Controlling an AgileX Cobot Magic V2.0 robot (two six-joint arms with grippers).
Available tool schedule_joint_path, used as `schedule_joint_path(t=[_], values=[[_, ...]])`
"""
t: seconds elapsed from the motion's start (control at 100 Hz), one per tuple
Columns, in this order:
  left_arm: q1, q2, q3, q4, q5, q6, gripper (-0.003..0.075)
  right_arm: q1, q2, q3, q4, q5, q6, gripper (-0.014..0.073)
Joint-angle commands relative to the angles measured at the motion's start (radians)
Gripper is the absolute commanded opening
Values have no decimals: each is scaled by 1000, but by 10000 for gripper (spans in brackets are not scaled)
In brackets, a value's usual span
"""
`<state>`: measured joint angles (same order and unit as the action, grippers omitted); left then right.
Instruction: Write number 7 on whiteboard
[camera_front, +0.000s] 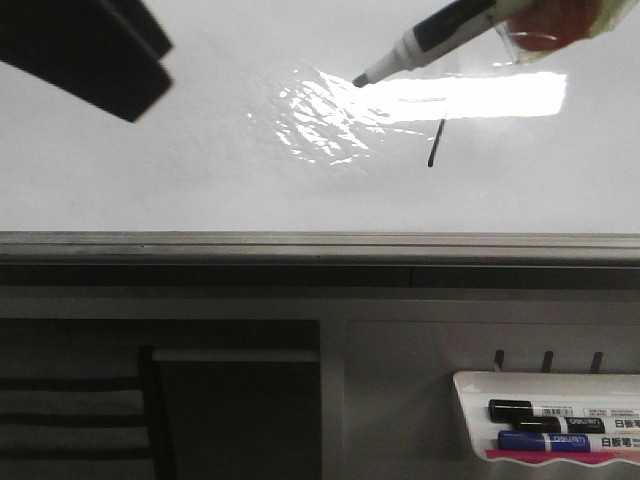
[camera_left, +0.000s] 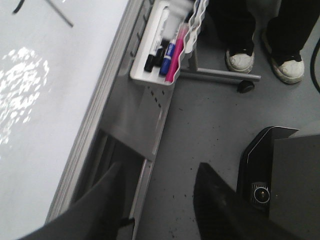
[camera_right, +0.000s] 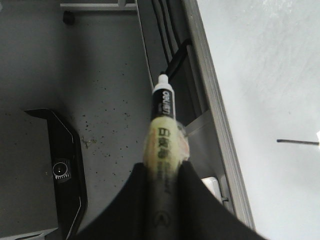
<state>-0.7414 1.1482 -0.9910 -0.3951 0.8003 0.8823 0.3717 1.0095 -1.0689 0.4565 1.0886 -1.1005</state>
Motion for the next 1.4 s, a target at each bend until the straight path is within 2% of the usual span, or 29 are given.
schedule_joint_path(t=[0.0,0.11,0.44,0.89,1.23,1.34,1.39], values=[[-69,29,-47,-33,-129,9,293,5,-11,-32,30,-37,-36,-64],[-117,78,-74,-23,-190,11,293,5,-11,-32,32,-36,-36,-64],[-192,183,-185,-23,-214,27,293,5,-11,-32,33,-36,-36,-64],[-194,216,-195,-28,-245,27,287,5,-11,-32,41,-28,-36,-64],[-194,216,-195,-28,-243,27,35,5,-11,-32,86,-16,-36,-64],[-194,216,-195,-28,-243,27,-20,5,-11,-32,86,-5,-36,-64],[-194,216,-195,-28,-243,27,-20,5,-11,-32,86,-5,-36,-61]])
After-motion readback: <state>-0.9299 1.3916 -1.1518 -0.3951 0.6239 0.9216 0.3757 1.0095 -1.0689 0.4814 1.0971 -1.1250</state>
